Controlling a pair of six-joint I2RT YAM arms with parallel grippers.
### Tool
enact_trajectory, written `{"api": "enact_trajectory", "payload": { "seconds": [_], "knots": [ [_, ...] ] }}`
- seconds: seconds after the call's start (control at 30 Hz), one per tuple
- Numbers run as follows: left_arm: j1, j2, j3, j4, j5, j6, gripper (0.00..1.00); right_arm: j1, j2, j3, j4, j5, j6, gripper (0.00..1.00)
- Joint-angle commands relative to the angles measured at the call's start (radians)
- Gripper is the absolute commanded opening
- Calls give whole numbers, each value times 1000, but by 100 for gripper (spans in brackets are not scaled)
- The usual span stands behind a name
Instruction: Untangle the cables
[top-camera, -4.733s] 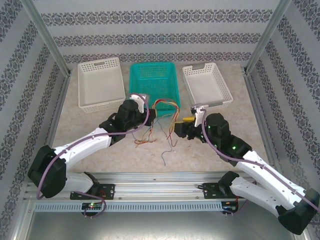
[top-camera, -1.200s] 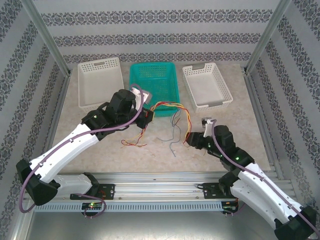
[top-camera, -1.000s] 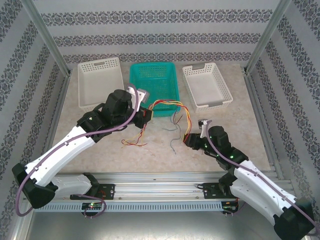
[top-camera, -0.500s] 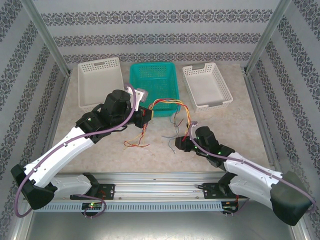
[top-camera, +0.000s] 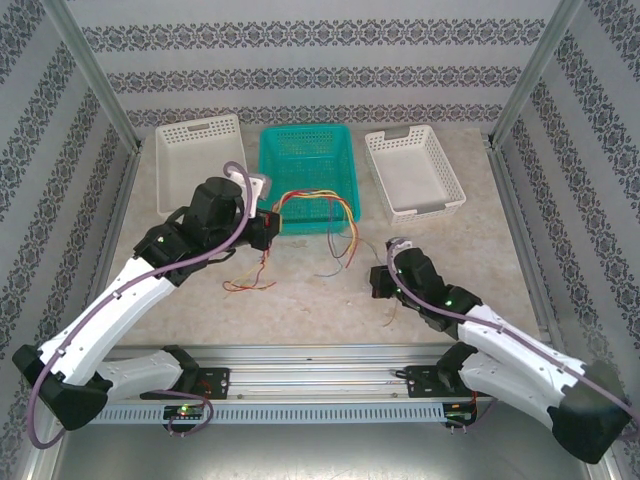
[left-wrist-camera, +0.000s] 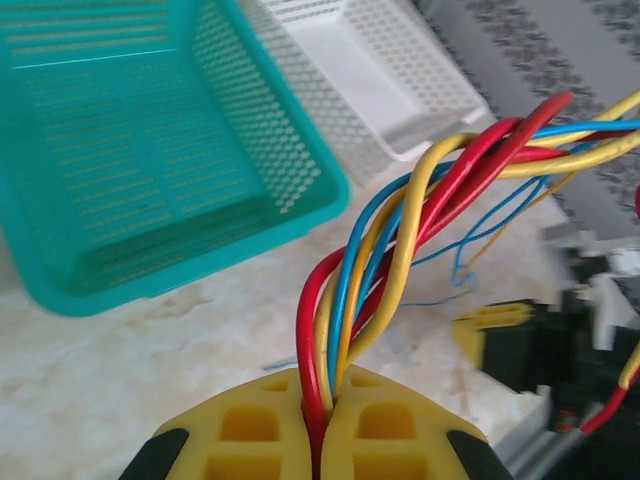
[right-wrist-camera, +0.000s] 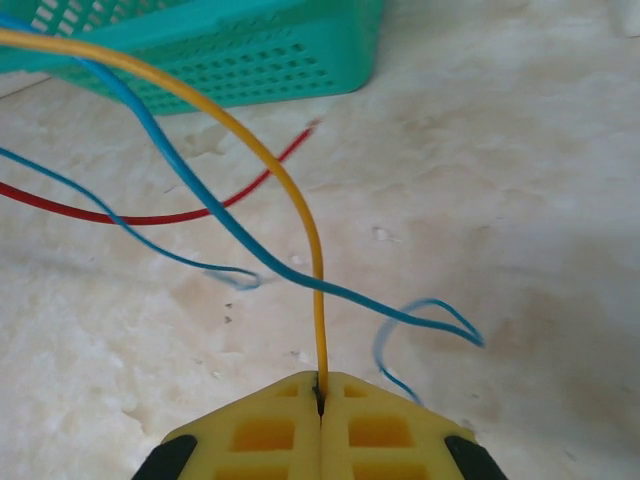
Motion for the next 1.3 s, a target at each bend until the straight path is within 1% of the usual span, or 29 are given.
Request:
{"api": "enact_trajectory", "payload": {
  "seconds": [0.0,0.13,0.27,0.33,0.4,0.53,0.63,0.7,0.8,0.87,1.07,1.2,1.23,1.27],
  "knots": [
    [57,-18,-9,-97,-39,29,0,-53,-77,56,-187,58,1,0],
    [126,-33,-36,-131,-39,28,0,-170,-165,116,-296,21,-10,0],
    [164,-63,-59,-144,-61,35,0,-273,-171,190,-389,-16,-35,0],
    [177,-81,-69,-158,-91,39,0,-331,-164,224,-430,-28,-43,0],
    [191,-108,-80,-167,-116,45,0,-391,-170,249,-457,-34,-39,0],
    [209,-163,-101,-190,-171,59,0,-526,-199,285,-475,-92,-36,0],
    [218,-195,-115,-200,-194,68,0,-603,-191,322,-488,-139,-37,0],
    [221,-210,-125,-203,-213,77,0,-641,-189,345,-498,-148,-27,0],
    [222,-220,-155,-196,-222,84,0,-660,-190,377,-494,-144,-10,0],
    [222,-219,-172,-179,-199,76,0,-661,-184,388,-471,-163,4,0],
    [222,-157,-224,-50,2,-1,0,-653,-107,382,-375,-324,56,0],
    [218,-136,-257,84,111,-79,0,-603,-76,370,-314,-394,39,0],
    [212,-130,-263,115,135,-93,0,-583,-68,374,-313,-392,28,1],
    [202,-125,-269,146,146,-107,0,-557,-57,383,-318,-381,8,14]
  ]
}}
